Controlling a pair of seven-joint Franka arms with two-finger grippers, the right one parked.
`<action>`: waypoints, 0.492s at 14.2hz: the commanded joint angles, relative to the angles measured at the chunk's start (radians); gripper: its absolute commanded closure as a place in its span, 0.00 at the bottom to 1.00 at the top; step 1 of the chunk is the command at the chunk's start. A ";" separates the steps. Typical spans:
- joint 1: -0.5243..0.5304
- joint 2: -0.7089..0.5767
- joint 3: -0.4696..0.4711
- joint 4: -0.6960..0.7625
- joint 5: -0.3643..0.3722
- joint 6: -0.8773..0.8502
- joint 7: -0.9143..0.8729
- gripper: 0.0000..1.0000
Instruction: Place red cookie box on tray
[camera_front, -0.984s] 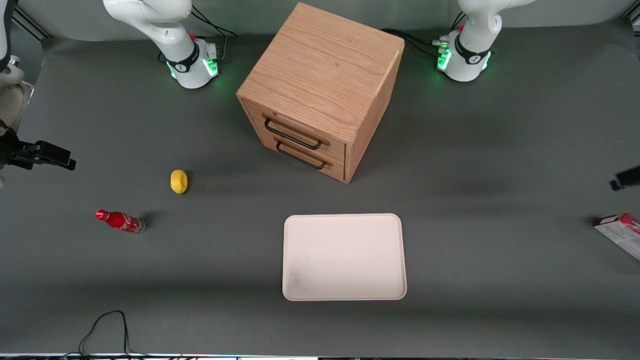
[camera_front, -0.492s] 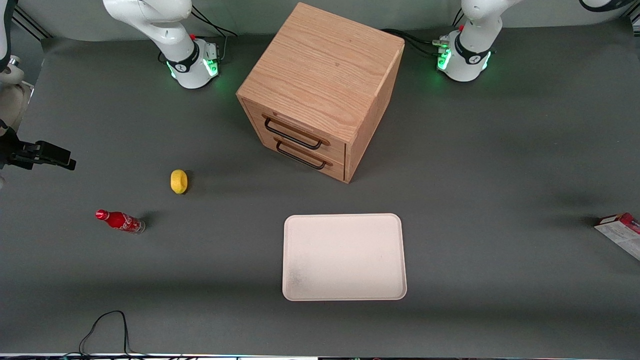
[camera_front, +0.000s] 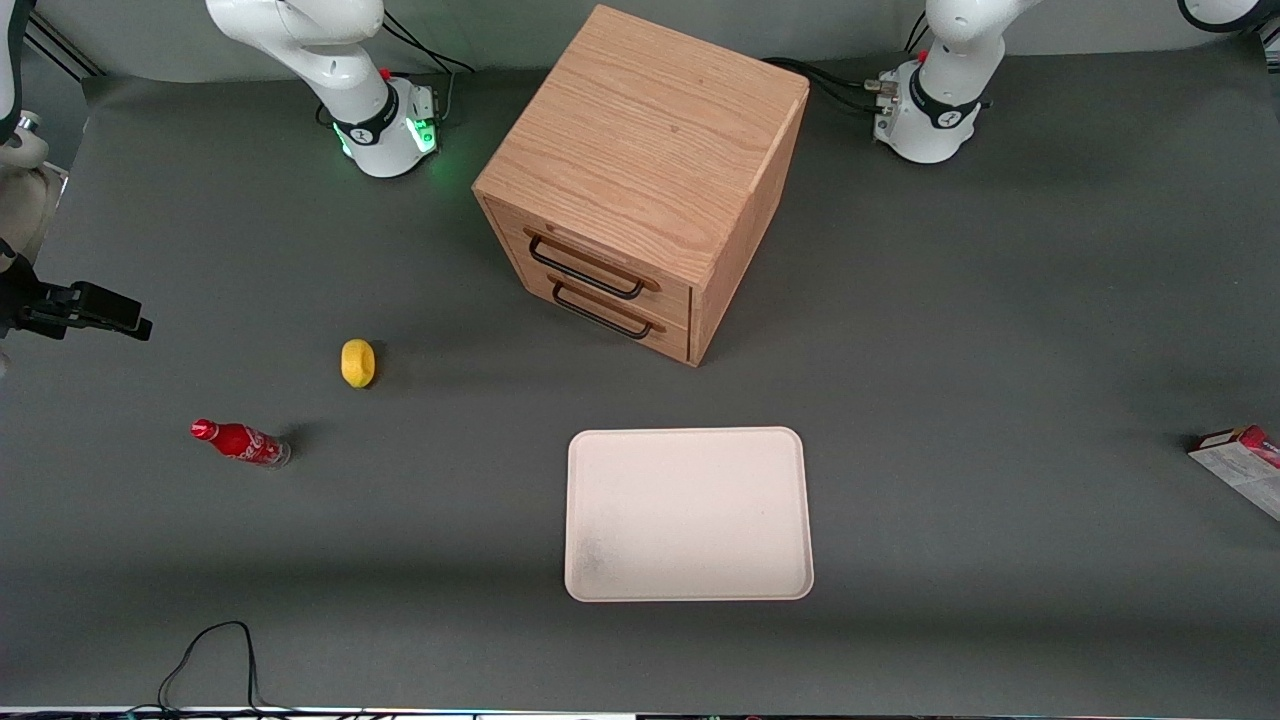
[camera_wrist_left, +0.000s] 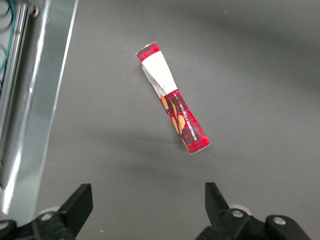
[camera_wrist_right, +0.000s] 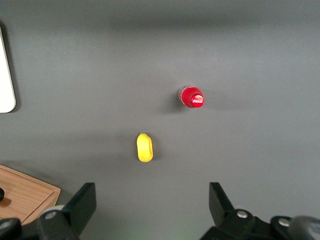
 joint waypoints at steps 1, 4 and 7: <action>-0.006 0.029 0.003 0.004 -0.013 0.014 -0.194 0.00; -0.006 0.041 0.003 -0.004 -0.011 0.026 -0.351 0.00; -0.004 0.076 0.003 -0.020 -0.013 0.119 -0.355 0.00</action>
